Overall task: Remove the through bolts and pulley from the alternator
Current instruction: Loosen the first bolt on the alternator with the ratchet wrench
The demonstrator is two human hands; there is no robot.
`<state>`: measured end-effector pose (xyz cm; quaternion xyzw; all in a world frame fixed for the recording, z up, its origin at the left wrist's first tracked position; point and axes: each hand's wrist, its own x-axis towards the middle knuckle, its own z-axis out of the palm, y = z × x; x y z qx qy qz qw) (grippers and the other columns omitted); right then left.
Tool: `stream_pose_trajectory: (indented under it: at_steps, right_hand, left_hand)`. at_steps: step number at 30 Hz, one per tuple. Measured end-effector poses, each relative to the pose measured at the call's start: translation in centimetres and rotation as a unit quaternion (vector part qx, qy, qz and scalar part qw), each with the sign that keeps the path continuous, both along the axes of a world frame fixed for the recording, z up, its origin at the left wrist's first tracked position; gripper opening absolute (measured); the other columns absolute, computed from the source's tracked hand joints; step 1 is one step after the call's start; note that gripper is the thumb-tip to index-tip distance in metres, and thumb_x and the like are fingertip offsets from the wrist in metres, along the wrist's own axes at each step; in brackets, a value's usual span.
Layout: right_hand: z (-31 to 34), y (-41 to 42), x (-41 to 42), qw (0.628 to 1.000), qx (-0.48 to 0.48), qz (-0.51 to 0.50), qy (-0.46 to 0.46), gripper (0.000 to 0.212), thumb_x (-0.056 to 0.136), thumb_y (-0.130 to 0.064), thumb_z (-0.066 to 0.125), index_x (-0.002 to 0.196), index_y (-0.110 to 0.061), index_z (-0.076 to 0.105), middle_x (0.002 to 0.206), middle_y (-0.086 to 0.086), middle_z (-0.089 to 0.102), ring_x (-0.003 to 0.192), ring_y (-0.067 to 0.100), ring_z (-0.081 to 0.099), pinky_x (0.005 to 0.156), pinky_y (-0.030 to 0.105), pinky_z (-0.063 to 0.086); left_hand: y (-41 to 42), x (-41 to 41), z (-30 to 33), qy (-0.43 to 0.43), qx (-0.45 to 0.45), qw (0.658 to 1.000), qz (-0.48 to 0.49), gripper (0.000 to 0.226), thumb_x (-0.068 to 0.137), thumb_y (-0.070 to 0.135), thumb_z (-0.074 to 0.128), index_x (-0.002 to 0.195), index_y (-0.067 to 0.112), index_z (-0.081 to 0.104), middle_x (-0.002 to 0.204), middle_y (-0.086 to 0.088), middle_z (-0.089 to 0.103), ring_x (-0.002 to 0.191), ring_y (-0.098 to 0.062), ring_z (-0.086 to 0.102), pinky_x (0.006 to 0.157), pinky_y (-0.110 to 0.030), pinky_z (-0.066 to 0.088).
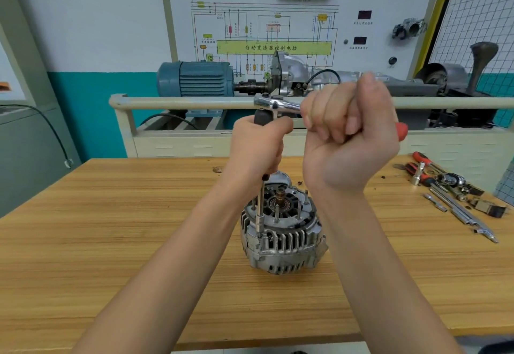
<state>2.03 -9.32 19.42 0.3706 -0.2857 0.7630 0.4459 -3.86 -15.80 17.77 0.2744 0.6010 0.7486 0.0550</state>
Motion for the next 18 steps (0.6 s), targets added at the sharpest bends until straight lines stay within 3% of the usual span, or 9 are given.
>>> stream_pose_trajectory:
  at_steps: [2, 5, 9, 13, 15, 18]
  right_hand:
    - [-0.1, -0.8, 0.0, 0.999, 0.023, -0.039, 0.021, 0.043, 0.085, 0.000, 0.037, 0.048, -0.017, 0.023, 0.037, -0.002, 0.025, 0.036, 0.010, 0.020, 0.045, 0.030, 0.016]
    - [0.2, 0.1, 0.1, 0.999, 0.042, 0.014, 0.005, 0.048, 0.087, -0.004, 0.034, 0.043, -0.020, 0.028, 0.035, -0.003, 0.025, 0.036, 0.013, 0.018, 0.045, 0.028, 0.019]
    - [0.6, 2.8, -0.5, 0.984, -0.033, 0.161, -0.070, 0.051, 0.088, -0.012, 0.041, 0.037, -0.016, 0.037, 0.034, -0.003, 0.022, 0.039, 0.013, 0.014, 0.042, 0.023, 0.025]
    - [0.3, 4.2, -1.6, 0.927, -0.128, 0.345, -0.077, 0.049, 0.084, -0.015, 0.042, 0.036, -0.013, 0.033, 0.031, -0.001, 0.025, 0.039, 0.009, 0.011, 0.040, 0.022, 0.023]
    - [0.2, 4.3, -1.6, 0.926, -0.147, 0.341, -0.072, 0.049, 0.084, -0.014, 0.042, 0.036, -0.013, 0.033, 0.031, -0.001, 0.025, 0.037, 0.010, 0.011, 0.040, 0.022, 0.022]
    - [0.2, 3.4, -0.8, 0.955, -0.135, 0.251, -0.079, 0.048, 0.083, -0.014, 0.042, 0.036, -0.015, 0.034, 0.032, -0.003, 0.024, 0.032, 0.011, 0.020, 0.040, 0.022, 0.023]
  left_hand:
    - [0.4, 0.2, -0.2, 0.011, 0.014, 0.997, 0.069, 0.038, 0.082, 0.000, 0.055, 0.059, 0.016, 0.030, 0.048, 0.000, 0.024, 0.039, -0.013, 0.017, 0.040, -0.015, 0.017]
    - [0.2, 0.1, -0.5, 0.027, 0.021, 0.996, 0.077, 0.038, 0.082, 0.001, 0.058, 0.059, 0.016, 0.032, 0.049, -0.001, 0.025, 0.040, -0.014, 0.018, 0.039, -0.018, 0.018]
    - [-1.0, -0.5, -0.2, 0.029, -0.018, 0.996, -0.083, 0.040, 0.082, -0.001, 0.061, 0.057, 0.016, 0.035, 0.042, 0.005, 0.028, 0.037, -0.012, 0.021, 0.039, -0.019, 0.021]
    - [-1.5, -0.9, 0.4, 0.026, -0.061, 0.962, -0.264, 0.038, 0.078, 0.010, 0.060, 0.046, 0.016, 0.039, 0.036, 0.004, 0.028, 0.030, -0.009, 0.022, 0.036, -0.014, 0.020]
    - [-1.3, -0.8, 0.4, 0.021, -0.064, 0.962, -0.264, 0.042, 0.078, 0.012, 0.059, 0.043, 0.017, 0.036, 0.035, 0.005, 0.025, 0.028, -0.008, 0.019, 0.036, -0.012, 0.018]
    - [-1.1, -0.5, 0.1, 0.012, -0.046, 0.981, -0.190, 0.050, 0.085, 0.007, 0.057, 0.044, 0.020, 0.032, 0.037, 0.007, 0.023, 0.030, -0.008, 0.016, 0.035, -0.012, 0.017]
